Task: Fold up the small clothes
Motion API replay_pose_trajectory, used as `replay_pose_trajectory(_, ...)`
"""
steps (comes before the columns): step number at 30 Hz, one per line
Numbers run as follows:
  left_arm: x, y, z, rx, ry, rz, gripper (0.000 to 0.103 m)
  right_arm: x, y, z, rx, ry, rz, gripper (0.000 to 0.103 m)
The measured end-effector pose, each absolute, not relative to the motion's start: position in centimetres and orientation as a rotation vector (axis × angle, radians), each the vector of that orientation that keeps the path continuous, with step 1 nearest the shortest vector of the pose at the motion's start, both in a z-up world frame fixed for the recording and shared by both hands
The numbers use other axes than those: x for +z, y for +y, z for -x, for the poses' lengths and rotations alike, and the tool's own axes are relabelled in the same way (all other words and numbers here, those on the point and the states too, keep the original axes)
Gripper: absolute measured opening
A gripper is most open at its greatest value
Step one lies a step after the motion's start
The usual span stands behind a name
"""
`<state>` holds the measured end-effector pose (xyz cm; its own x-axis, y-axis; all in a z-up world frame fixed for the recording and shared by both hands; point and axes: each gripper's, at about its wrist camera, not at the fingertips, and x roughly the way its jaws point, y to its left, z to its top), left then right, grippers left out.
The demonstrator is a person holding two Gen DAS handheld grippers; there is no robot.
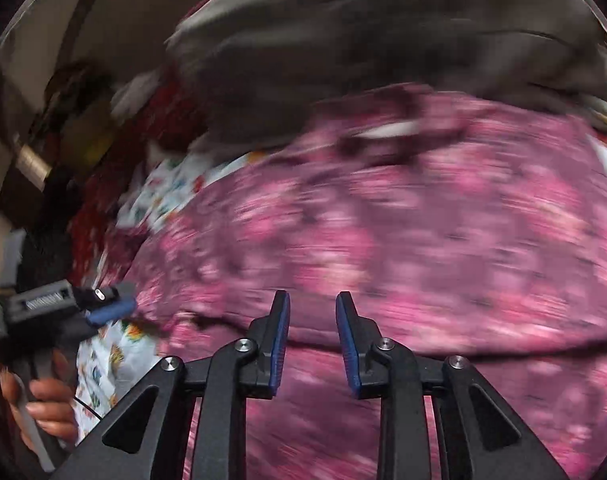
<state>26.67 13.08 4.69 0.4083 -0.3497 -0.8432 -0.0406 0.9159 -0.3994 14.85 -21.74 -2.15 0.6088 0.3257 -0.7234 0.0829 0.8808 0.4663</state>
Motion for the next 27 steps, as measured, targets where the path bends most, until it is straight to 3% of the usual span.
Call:
replay_pose_trajectory(5,7.0,21.5,-28.9,-0.048,1.082,0.345,0.046,-2.8,-15.5,-18.6,0.213,0.919,-0.436,0.028)
replay_pose_trajectory(7,7.3,23.9,-30.4,-0.029,1.099,0.317,0.046,-4.3,-14.1,-19.7,0.204,0.961,-0.394,0.043)
replay_pose_trajectory(8,7.3,24.4,-31.2,-0.036,1.105,0.296,0.047,-5.0,-13.8,-20.0,0.183,0.967,-0.377,0.043)
replay_pose_trajectory(15,5.9,22.2,-34.6,-0.084,1.147,0.103,0.062,-6.2,-13.2,-18.1,0.207,0.829,-0.303,0.047)
replay_pose_trajectory(22,1.2,20.0,-35.8,-0.024,1.210,-0.077,0.063,-6.1,-13.8,-17.9,0.210,0.813,-0.326,0.047)
replay_pose_trajectory(24,0.8,19.9,-35.5,-0.002,1.181,-0.086,0.050,-6.1,-13.7,-17.9,0.210,0.815,-0.327,0.047)
replay_pose_trajectory(25,0.7,20.0,-35.3,-0.003,1.170,-0.072,0.026,-6.0,-13.8,-17.9,0.209,0.816,-0.325,0.047)
replay_pose_trajectory(26,0.7,20.3,-35.1,-0.013,1.175,-0.040,0.011,-6.0,-13.8,-18.0,0.208,0.817,-0.325,0.047)
replay_pose_trajectory(27,0.9,20.4,-35.1,-0.010,1.177,-0.009,0.009,-6.0,-13.7,-18.0,0.206,0.820,-0.323,0.047)
